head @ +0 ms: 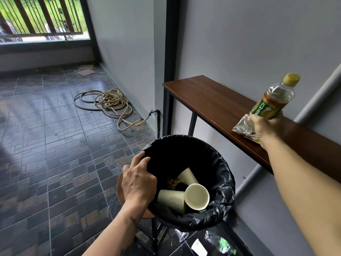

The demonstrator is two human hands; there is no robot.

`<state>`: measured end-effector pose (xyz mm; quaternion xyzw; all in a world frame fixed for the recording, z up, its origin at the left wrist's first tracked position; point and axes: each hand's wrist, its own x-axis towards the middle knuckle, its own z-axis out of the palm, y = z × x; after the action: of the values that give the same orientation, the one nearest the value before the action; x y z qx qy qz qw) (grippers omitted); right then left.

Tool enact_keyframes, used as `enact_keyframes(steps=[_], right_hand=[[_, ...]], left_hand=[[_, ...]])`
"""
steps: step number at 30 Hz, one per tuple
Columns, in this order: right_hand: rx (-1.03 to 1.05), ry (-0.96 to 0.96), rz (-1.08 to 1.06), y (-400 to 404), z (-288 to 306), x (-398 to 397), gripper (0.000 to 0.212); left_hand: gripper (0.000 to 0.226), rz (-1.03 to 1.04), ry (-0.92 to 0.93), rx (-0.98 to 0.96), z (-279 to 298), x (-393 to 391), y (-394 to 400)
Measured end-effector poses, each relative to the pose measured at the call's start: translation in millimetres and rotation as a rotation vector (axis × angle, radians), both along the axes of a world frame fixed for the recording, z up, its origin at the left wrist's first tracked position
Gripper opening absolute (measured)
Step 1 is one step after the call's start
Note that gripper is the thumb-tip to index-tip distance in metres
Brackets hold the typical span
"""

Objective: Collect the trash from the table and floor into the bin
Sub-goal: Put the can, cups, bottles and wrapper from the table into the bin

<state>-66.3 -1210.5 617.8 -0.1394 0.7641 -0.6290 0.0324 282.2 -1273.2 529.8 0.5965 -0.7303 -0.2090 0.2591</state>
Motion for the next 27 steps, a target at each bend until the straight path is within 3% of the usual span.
enact_keyframes(steps=[3, 7, 12, 17, 23, 27], right_hand=[[-0.051, -0.086, 0.138, 6.8, 4.2, 32.6, 0.015], [-0.045, -0.115, 0.434, 20.6, 10.6, 96.3, 0.006], [0.151, -0.073, 0.735, 7.9, -25.4, 164.7, 0.030], [0.291, -0.273, 0.681, -19.8, -84.1, 203.6, 0.042], [0.510, -0.278, 0.615, -34.9, -108.6, 207.4, 0.043], [0.527, -0.249, 0.606, -38.6, -104.5, 196.1, 0.053]], left_hand=[[0.054, 0.000, 0.020, 0.008, 0.1, -0.1, 0.6], [0.055, 0.010, 0.058, 0.017, -1.9, 0.9, 0.2], [0.056, 0.010, 0.077, 0.009, -4.3, 0.8, 0.1], [0.054, 0.007, 0.080, 0.012, -5.2, 1.1, 0.0], [0.057, 0.030, 0.129, 0.004, -5.9, 3.6, 0.7], [0.058, 0.025, 0.156, 0.003, -6.9, 3.6, 0.1]])
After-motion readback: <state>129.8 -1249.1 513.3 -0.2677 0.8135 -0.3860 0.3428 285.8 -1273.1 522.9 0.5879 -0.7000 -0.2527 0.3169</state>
